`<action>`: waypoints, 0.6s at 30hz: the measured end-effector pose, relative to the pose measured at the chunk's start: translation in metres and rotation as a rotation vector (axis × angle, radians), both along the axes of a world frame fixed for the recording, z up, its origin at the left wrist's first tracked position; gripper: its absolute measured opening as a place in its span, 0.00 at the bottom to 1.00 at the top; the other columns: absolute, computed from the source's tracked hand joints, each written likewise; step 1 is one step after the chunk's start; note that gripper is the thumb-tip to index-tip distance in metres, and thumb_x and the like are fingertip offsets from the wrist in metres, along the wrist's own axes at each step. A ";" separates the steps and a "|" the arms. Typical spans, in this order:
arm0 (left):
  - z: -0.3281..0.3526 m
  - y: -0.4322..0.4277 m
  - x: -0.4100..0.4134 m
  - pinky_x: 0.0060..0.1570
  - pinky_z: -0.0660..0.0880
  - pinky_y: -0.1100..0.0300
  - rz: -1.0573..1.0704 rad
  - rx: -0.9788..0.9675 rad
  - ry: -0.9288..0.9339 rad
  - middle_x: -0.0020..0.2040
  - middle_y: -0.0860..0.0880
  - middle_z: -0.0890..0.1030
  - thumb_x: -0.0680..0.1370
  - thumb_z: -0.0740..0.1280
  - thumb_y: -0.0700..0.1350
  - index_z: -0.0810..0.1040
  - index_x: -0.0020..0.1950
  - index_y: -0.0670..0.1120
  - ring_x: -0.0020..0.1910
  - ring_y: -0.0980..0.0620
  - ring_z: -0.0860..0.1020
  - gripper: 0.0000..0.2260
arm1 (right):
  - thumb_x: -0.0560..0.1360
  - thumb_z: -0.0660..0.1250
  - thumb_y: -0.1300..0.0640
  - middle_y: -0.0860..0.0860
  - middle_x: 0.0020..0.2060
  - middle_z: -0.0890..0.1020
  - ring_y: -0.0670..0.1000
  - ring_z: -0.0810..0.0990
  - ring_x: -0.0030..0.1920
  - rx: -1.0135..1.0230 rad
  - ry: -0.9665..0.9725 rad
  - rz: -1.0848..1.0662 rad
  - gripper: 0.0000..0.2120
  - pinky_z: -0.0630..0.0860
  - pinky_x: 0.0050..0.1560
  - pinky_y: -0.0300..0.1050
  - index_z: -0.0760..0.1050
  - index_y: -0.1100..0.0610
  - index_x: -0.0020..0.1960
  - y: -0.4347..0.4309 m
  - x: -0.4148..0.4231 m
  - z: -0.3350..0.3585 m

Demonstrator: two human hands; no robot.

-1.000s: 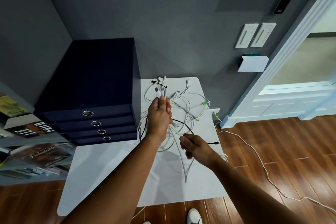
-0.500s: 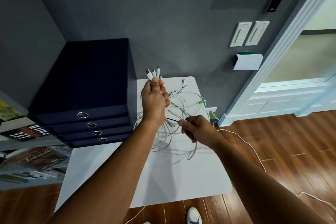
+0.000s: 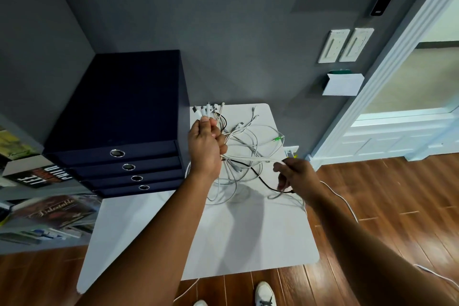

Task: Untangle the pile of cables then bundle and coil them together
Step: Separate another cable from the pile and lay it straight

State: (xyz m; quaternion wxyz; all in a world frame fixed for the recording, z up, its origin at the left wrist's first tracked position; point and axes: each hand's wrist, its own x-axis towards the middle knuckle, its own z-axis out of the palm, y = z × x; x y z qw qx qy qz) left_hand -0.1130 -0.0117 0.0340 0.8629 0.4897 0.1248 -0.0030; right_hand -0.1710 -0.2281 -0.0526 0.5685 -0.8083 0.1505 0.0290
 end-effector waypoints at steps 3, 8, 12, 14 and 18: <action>-0.001 0.006 -0.002 0.22 0.54 0.67 0.019 -0.022 0.002 0.27 0.54 0.63 0.87 0.54 0.46 0.68 0.40 0.47 0.22 0.58 0.56 0.15 | 0.70 0.77 0.53 0.51 0.23 0.69 0.49 0.63 0.25 -0.086 -0.067 -0.099 0.18 0.60 0.28 0.42 0.71 0.58 0.31 -0.011 0.009 0.018; -0.002 0.014 -0.004 0.22 0.54 0.68 0.046 -0.017 -0.046 0.27 0.53 0.62 0.87 0.53 0.45 0.68 0.40 0.46 0.22 0.58 0.56 0.15 | 0.73 0.66 0.34 0.49 0.23 0.69 0.51 0.67 0.28 -0.648 -0.037 0.159 0.28 0.68 0.32 0.47 0.65 0.58 0.32 -0.018 0.001 0.007; -0.003 0.015 -0.012 0.23 0.54 0.68 0.014 0.034 -0.100 0.27 0.54 0.62 0.87 0.54 0.45 0.69 0.40 0.46 0.23 0.58 0.56 0.16 | 0.78 0.59 0.35 0.44 0.24 0.74 0.42 0.72 0.29 -0.706 0.092 0.282 0.25 0.69 0.35 0.38 0.72 0.54 0.33 0.003 -0.020 -0.004; -0.005 0.016 -0.017 0.23 0.55 0.69 0.006 0.066 -0.141 0.27 0.53 0.62 0.87 0.54 0.45 0.69 0.40 0.46 0.23 0.58 0.57 0.15 | 0.81 0.58 0.43 0.43 0.28 0.75 0.41 0.72 0.31 -0.638 0.074 0.355 0.18 0.68 0.39 0.39 0.75 0.52 0.40 0.016 -0.029 -0.019; -0.002 0.030 -0.024 0.22 0.57 0.68 0.038 0.154 -0.230 0.28 0.54 0.62 0.87 0.53 0.45 0.69 0.41 0.45 0.22 0.58 0.58 0.15 | 0.82 0.56 0.58 0.47 0.31 0.75 0.43 0.72 0.29 -0.454 0.040 0.463 0.09 0.69 0.37 0.43 0.70 0.47 0.46 0.035 -0.035 -0.046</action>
